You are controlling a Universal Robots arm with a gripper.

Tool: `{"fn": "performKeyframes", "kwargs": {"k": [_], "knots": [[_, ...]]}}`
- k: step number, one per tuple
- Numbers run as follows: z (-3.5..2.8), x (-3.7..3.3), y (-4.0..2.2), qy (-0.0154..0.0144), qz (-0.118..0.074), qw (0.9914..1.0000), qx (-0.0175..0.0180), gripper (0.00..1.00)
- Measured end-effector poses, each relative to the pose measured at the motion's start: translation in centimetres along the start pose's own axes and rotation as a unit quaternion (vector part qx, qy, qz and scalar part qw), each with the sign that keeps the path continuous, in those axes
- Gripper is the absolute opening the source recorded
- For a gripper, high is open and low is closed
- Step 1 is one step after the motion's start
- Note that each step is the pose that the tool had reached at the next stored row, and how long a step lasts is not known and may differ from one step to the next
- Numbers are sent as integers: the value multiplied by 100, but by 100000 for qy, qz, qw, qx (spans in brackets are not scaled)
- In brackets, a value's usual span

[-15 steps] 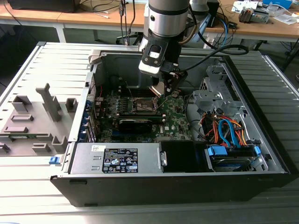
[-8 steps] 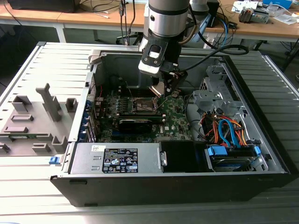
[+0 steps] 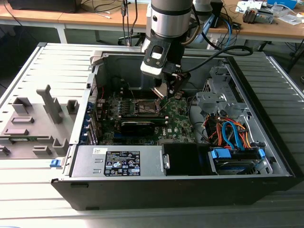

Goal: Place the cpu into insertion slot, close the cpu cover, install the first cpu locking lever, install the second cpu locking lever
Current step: 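Place the cpu into insertion slot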

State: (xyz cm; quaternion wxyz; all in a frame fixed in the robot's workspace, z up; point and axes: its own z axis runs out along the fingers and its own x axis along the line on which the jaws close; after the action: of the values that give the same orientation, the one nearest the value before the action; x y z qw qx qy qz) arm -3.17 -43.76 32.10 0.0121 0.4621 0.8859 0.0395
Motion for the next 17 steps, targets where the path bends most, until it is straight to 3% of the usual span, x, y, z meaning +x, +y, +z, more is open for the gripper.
{"fn": "performKeyframes", "kwargs": {"k": [17], "knots": [[0,0,0,-57,716,99997,-10,55]]}}
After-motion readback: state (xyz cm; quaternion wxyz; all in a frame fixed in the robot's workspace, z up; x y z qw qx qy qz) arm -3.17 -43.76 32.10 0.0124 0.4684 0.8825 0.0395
